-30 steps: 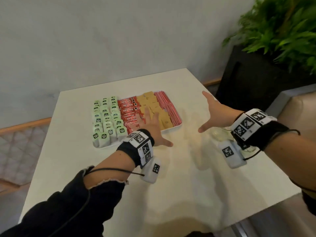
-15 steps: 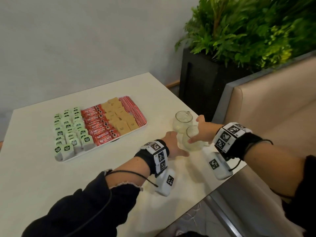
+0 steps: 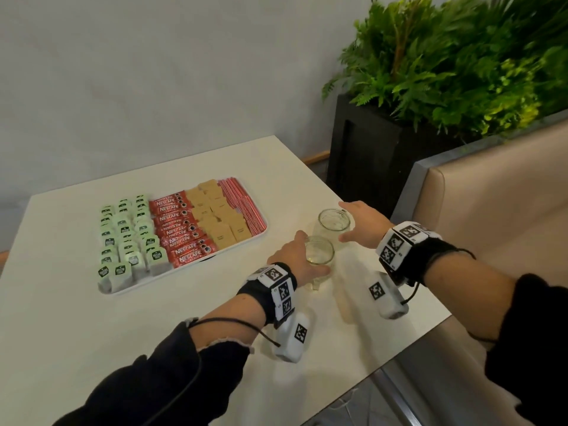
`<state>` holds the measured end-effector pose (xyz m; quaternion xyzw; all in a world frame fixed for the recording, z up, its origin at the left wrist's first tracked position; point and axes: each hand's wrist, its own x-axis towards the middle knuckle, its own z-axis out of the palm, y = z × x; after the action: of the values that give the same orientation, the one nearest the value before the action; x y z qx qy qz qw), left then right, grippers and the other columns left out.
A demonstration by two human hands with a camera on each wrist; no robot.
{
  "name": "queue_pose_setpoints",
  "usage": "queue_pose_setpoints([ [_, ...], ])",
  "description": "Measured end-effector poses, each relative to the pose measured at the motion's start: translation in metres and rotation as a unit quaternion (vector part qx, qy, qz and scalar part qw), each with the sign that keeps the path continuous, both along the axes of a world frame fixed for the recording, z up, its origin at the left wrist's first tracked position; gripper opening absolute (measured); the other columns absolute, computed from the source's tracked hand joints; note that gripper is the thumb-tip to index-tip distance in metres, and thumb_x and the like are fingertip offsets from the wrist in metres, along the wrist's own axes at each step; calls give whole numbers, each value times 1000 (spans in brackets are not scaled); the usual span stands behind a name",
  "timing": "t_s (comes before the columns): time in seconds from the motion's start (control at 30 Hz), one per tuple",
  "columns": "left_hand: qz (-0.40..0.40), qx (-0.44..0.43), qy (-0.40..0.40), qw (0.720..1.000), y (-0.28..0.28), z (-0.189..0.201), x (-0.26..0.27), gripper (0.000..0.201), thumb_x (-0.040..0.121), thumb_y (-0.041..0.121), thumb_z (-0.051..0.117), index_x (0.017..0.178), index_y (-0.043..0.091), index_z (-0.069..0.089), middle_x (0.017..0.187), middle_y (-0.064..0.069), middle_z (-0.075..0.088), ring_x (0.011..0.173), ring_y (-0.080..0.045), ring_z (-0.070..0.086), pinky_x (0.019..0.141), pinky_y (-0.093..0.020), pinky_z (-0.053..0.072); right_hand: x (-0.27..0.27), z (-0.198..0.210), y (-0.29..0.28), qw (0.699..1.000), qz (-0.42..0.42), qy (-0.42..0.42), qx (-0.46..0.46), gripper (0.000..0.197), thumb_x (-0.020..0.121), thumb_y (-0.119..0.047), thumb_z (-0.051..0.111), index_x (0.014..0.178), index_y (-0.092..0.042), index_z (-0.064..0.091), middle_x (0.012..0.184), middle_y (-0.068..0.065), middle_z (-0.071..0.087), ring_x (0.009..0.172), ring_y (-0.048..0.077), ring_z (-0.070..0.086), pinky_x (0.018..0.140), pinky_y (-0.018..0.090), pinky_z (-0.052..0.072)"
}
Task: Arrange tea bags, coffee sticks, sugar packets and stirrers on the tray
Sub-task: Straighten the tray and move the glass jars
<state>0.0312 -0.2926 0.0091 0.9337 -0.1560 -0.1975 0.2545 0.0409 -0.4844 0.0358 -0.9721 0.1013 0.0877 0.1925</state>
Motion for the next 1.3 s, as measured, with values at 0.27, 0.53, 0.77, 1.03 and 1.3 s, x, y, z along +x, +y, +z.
queue_pose_setpoints([
  [0.27, 73, -47, -51, 995, 51, 6, 49, 84, 70, 52, 77, 137, 27, 33, 129, 0, 60, 105, -20, 61, 85, -34, 51, 50, -16, 22, 998, -15, -25, 57, 81, 79, -30, 78, 147, -15, 37, 148, 5, 38, 132, 24, 42, 108, 40, 40],
  [0.53, 113, -98, -72, 986, 92, 15, 109, 80, 67, 53, 78, 132, 26, 39, 126, 9, 62, 105, -12, 61, 82, -27, 50, 130, -22, 63, 994, -20, -71, 81, 65, 81, -30, 75, 136, -13, 45, 137, 9, 46, 123, 26, 48, 101, 34, 38],
  [0.77, 146, -157, -49, 975, 101, 8, 140, 75, 64, 53, 82, 118, 27, 37, 126, 7, 61, 100, -13, 63, 75, -25, 49, 170, -24, 82, 979, -5, -127, 157, 56, 89, -24, 66, 139, -10, 45, 138, 12, 48, 123, 30, 51, 106, 42, 41],
  [1.03, 226, -174, -69, 956, 60, -1, 156, 90, 52, 67, 70, 119, 26, 26, 117, -5, 59, 100, -28, 62, 85, -47, 54, 133, -7, 97, 883, -18, 53, 467, 41, 98, -46, 46, 125, -17, 57, 115, 9, 61, 90, 29, 67, 73, 42, 60],
  [1.3, 98, -109, -37, 988, 41, -10, 160, 111, 61, 40, 86, 148, 36, 16, 126, -10, 56, 116, -28, 54, 97, -42, 47, 148, -10, 69, 935, -20, 45, 352, 35, 101, -11, 39, 132, -14, 54, 118, 15, 60, 88, 27, 62, 73, 46, 59],
])
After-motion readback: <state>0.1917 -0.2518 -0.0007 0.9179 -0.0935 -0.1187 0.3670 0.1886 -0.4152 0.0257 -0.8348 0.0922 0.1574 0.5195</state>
